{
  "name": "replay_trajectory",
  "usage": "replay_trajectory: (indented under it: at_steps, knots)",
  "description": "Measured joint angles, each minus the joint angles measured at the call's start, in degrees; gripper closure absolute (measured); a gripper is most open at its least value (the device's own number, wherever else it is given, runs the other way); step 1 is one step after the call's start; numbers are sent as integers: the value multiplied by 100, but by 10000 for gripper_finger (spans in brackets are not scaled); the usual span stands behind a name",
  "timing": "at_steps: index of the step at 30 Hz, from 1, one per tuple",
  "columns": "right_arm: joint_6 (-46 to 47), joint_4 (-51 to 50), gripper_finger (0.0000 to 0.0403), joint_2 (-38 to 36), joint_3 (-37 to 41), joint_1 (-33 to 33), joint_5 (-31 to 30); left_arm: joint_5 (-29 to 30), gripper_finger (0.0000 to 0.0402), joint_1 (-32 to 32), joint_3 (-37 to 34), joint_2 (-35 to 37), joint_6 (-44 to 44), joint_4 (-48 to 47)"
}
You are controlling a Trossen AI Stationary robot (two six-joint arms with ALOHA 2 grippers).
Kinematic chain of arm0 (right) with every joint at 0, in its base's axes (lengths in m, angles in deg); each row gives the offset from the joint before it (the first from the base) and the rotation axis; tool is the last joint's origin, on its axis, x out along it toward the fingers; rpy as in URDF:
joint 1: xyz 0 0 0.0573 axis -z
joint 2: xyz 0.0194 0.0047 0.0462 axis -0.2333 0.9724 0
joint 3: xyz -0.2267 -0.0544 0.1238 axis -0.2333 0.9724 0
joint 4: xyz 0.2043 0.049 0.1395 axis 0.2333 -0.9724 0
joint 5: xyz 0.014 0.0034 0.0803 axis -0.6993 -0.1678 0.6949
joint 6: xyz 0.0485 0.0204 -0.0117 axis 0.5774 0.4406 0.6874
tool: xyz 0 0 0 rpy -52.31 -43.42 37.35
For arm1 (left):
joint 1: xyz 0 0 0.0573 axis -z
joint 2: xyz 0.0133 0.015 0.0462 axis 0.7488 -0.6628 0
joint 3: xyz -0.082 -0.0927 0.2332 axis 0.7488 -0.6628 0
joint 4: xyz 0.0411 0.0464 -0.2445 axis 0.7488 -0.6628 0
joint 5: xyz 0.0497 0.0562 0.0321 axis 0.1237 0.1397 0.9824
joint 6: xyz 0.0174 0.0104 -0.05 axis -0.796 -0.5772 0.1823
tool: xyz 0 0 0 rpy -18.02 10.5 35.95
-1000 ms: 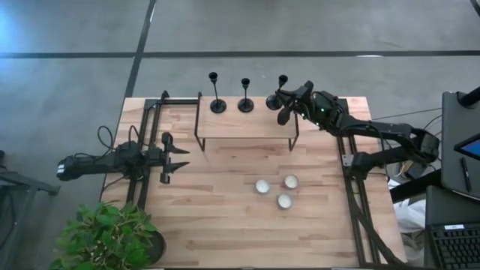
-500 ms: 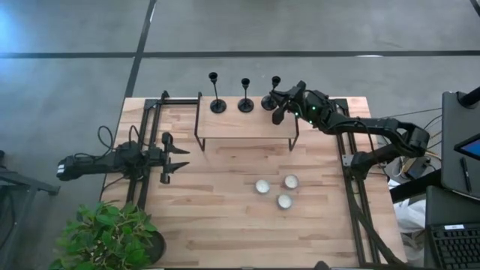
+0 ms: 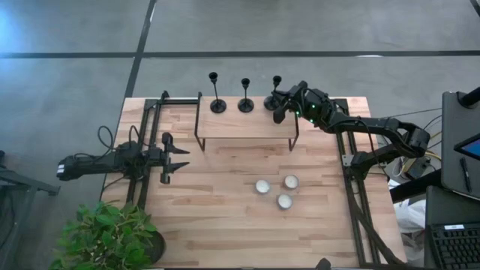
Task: Pick & Place candle stick holders
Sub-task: Align the black candle holder with the other candle holder on the shelf
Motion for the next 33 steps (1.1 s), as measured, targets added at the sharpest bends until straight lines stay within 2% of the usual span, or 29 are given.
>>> replay_trajectory:
  at_steps: [33]
  knots:
    - [150,-278,394,7,55,65,-13,0,220,-1,4,0,0,-2]
